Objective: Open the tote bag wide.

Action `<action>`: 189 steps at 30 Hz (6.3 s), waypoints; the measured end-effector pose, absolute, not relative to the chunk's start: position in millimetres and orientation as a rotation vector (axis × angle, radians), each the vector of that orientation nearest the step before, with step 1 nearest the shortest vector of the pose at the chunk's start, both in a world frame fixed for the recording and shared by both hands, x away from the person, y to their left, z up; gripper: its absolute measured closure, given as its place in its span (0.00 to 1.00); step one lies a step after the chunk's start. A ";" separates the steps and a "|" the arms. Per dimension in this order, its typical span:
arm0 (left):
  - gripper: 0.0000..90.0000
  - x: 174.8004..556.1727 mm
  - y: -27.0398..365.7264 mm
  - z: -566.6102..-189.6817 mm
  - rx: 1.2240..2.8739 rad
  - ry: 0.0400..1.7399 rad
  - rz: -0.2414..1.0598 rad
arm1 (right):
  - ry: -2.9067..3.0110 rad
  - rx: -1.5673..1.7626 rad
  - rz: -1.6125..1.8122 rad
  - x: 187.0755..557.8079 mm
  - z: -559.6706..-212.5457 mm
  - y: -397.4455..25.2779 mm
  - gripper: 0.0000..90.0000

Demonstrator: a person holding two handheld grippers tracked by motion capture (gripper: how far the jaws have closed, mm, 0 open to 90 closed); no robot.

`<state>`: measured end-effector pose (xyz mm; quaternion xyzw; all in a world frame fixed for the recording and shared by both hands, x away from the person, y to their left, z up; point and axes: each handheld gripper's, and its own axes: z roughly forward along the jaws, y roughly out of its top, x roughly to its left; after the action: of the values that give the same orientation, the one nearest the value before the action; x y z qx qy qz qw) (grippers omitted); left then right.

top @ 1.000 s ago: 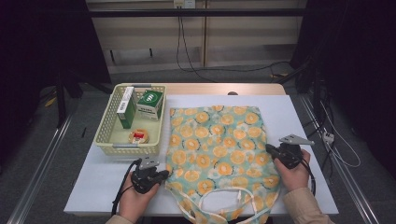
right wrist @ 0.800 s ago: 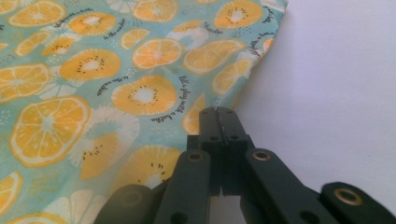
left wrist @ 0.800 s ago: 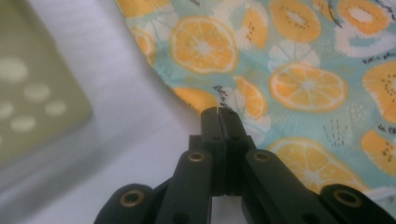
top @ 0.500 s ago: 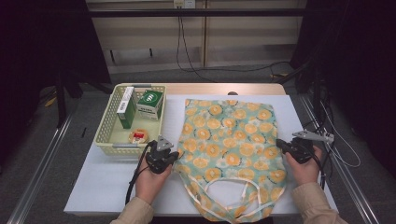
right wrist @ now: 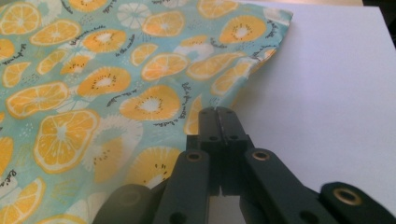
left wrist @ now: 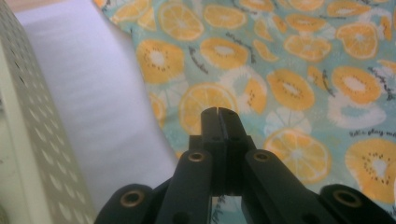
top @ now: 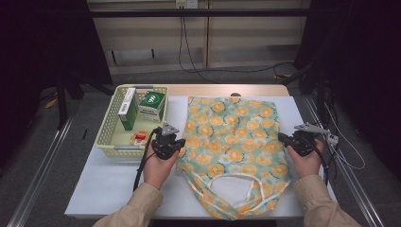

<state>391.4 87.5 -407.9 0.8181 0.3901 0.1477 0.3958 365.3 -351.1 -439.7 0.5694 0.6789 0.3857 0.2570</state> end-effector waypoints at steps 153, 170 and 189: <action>0.07 331.6 199.9 -438.2 1.945 0.850 0.224 | 2.564 0.817 1.277 297.9 -409.8 -172.5 1.00; 0.07 327.4 202.9 -435.2 1.924 0.845 0.216 | 2.463 1.025 1.243 413.5 -384.9 -216.9 1.00; 0.07 332.0 197.5 -435.4 1.919 0.831 0.212 | 2.272 1.283 1.219 490.2 -409.6 -264.1 1.00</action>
<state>332.0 197.5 -435.4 0.7924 0.3432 0.0874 0.4967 490.2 -264.1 -409.6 0.4417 0.7821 0.4197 0.1306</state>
